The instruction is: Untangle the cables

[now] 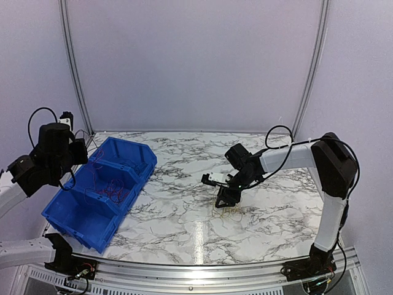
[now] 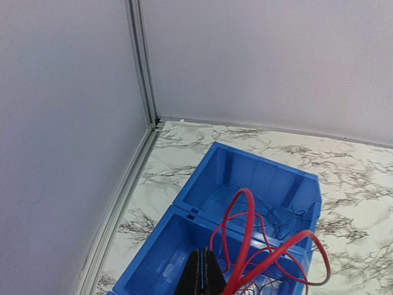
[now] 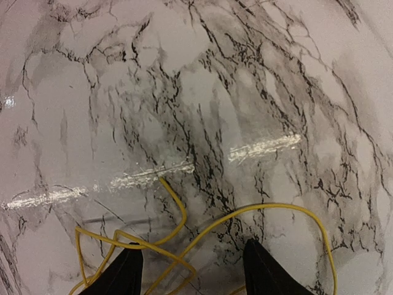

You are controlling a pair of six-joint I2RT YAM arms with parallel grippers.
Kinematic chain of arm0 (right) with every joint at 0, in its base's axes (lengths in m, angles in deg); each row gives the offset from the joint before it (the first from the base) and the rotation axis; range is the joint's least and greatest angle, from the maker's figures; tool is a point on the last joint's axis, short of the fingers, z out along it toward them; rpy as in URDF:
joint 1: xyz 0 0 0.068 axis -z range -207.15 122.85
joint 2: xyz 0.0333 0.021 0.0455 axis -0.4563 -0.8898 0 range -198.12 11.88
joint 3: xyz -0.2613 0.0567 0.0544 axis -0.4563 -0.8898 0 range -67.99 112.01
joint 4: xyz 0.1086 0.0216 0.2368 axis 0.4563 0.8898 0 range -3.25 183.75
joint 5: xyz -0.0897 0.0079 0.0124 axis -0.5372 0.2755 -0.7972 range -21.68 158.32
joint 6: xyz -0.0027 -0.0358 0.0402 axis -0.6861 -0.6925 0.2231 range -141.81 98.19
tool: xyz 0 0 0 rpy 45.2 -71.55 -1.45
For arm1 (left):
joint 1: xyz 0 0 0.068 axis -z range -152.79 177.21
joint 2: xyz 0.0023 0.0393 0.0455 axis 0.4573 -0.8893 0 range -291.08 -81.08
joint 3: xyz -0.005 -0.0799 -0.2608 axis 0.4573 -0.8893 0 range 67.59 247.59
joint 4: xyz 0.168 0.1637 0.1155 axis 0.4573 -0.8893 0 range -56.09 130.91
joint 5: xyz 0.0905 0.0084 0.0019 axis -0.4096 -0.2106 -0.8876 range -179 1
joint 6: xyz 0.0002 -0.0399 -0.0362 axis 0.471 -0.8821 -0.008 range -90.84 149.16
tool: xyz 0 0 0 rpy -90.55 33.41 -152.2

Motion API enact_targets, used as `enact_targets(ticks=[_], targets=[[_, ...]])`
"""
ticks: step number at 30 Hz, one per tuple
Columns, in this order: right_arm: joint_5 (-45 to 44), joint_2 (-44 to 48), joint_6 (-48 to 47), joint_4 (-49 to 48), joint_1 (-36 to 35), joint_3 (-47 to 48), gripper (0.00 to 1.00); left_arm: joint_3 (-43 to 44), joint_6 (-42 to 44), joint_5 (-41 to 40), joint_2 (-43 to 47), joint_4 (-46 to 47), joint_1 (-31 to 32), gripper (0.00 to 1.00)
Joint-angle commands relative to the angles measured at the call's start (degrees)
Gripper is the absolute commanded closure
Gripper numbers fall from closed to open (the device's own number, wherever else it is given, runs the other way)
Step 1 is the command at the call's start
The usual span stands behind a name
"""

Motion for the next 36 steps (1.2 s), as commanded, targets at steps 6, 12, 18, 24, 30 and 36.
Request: enact_targets(ticks=[6, 12, 18, 24, 30, 36], targets=[[-2.4, -1.17, -0.7, 3.7, 0.14, 0.46, 0.44, 13.29, 4.68, 4.82, -1.04, 1.97, -0.29, 1.0], [-2.5, -1.5, -0.8, 3.93, 0.09, 0.48, 0.44, 10.89, 3.49, 5.12, -2.23, 2.09, -0.29, 1.0], [-2.58, -1.5, -0.91, 4.02, 0.15, 0.42, 0.44, 4.59, 1.47, 3.53, -1.74, 2.5, -0.29, 1.0], [-2.64, -1.7, -1.08, 4.34, 0.15, 0.55, 0.44, -2.29, -2.7, -0.23, -1.55, -0.66, -0.37, 1.0], [-2.53, -1.53, -1.15, 4.46, 0.09, 0.61, 0.44, -5.39, -8.78, -2.79, -4.04, -4.94, -1.32, 1.0], [-2.49, -1.5, -1.23, 4.55, 0.08, 0.64, 0.44, -6.39, -10.25, -2.46, -4.19, -5.93, -2.38, 0.76]])
